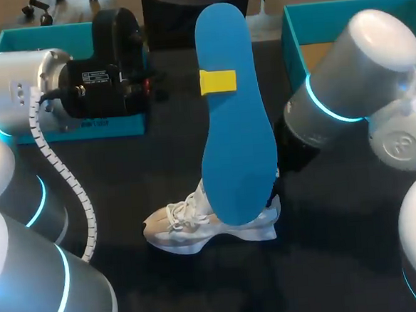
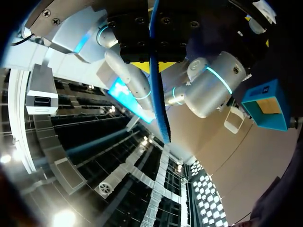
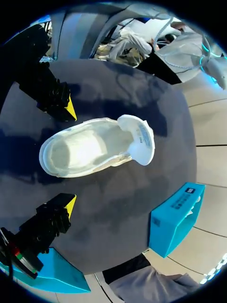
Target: Take the shoe out of the shoebox, open the shoe tongue, remove and reinsert the insole, then place the shoe into the shoebox
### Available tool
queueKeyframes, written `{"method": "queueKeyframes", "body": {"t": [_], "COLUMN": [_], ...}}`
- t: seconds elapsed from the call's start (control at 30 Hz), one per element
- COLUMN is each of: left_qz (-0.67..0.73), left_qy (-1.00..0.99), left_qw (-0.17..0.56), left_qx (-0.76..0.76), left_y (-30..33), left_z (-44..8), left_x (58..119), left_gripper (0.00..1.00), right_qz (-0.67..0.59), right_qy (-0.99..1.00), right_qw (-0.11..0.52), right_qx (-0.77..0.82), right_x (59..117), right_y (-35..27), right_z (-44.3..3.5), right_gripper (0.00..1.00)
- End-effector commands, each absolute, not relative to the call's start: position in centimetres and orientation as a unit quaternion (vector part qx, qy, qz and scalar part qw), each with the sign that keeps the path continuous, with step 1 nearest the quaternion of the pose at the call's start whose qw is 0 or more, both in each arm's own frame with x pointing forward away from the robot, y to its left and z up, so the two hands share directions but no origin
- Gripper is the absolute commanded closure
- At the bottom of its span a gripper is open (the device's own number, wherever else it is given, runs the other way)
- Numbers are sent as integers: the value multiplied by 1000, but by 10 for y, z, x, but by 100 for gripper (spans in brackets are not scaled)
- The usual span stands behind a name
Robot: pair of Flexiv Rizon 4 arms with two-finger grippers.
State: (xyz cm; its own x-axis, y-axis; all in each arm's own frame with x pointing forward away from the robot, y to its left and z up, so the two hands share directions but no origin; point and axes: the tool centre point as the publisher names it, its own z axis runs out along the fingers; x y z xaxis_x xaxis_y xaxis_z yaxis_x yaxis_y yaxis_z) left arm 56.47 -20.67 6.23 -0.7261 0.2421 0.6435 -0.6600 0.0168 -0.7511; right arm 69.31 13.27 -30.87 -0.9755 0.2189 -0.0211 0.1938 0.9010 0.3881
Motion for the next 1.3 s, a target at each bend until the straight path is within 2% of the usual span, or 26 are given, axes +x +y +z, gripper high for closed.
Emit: {"method": "queueKeyframes", "body": {"t": [0.03,1.03,1.3], "left_qz": [688,688,688], "left_qy": [-626,-626,-626], "left_qw": [325,325,325], "left_qx": [173,173,173], "left_y": [-211,-211,-211], "left_z": [64,64,64], "left_x": [555,555,555], "left_gripper": [100,100,100], "right_qz": [127,122,98], "right_qy": [985,986,993], "right_qw": [27,26,25], "right_qx": [110,107,65], "right_x": [693,692,694], "right_y": [137,139,142], "right_z": [-308,-303,-307], "right_gripper": [0,0,0]}}
